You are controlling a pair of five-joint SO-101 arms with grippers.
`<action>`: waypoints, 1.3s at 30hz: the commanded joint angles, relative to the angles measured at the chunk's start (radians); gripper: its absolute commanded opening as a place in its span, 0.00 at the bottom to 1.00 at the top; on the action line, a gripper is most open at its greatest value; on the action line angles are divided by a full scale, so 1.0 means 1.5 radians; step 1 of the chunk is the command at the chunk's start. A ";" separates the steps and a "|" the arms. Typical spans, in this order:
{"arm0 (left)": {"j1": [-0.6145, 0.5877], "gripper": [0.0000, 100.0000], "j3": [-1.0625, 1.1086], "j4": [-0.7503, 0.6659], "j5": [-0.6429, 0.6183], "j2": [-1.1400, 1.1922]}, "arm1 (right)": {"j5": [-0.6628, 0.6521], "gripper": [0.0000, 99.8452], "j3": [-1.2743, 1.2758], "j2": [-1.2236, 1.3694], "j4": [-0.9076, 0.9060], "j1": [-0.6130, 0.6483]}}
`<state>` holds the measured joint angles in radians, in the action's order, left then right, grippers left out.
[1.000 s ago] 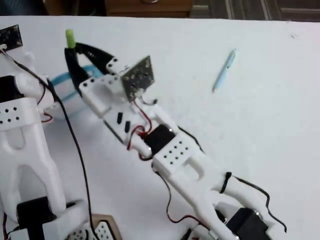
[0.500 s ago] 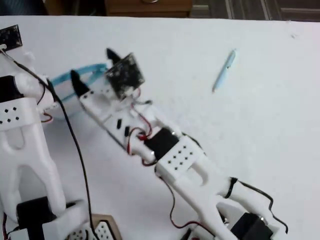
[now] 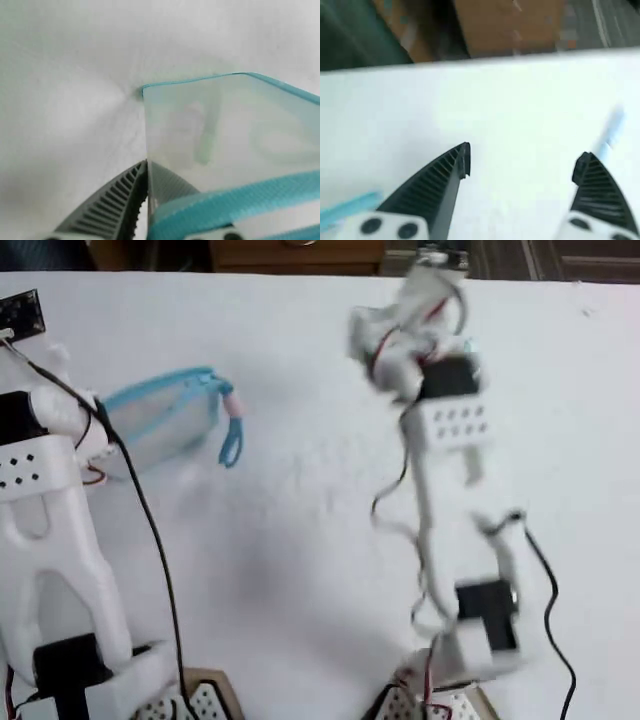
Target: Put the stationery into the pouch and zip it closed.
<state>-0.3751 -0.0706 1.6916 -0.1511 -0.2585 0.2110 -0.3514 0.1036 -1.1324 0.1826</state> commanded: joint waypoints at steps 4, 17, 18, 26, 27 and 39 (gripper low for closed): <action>-0.001 0.02 -0.005 -0.008 -0.002 -0.027 | 0.011 0.32 -0.282 0.310 -0.195 -0.112; -0.003 0.02 -0.005 -0.007 -0.002 -0.027 | 0.035 0.21 -0.742 0.794 -0.252 -0.164; -0.003 0.02 -0.005 -0.007 -0.002 -0.027 | 0.034 0.15 -0.769 0.807 -0.267 -0.164; -0.004 0.02 -0.005 -0.007 -0.002 -0.027 | -0.040 0.05 -0.850 0.818 -0.376 -0.158; -0.004 0.02 -0.005 -0.007 -0.002 -0.027 | -0.042 0.03 -0.854 0.812 -0.391 -0.157; -0.004 0.02 -0.007 -0.008 -0.002 -0.029 | -0.042 0.10 -0.873 0.668 -0.416 -0.137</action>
<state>-0.3751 -0.0706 1.6916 -0.1511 -0.2585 0.1112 -1.6233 1.1899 -1.7492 -0.0506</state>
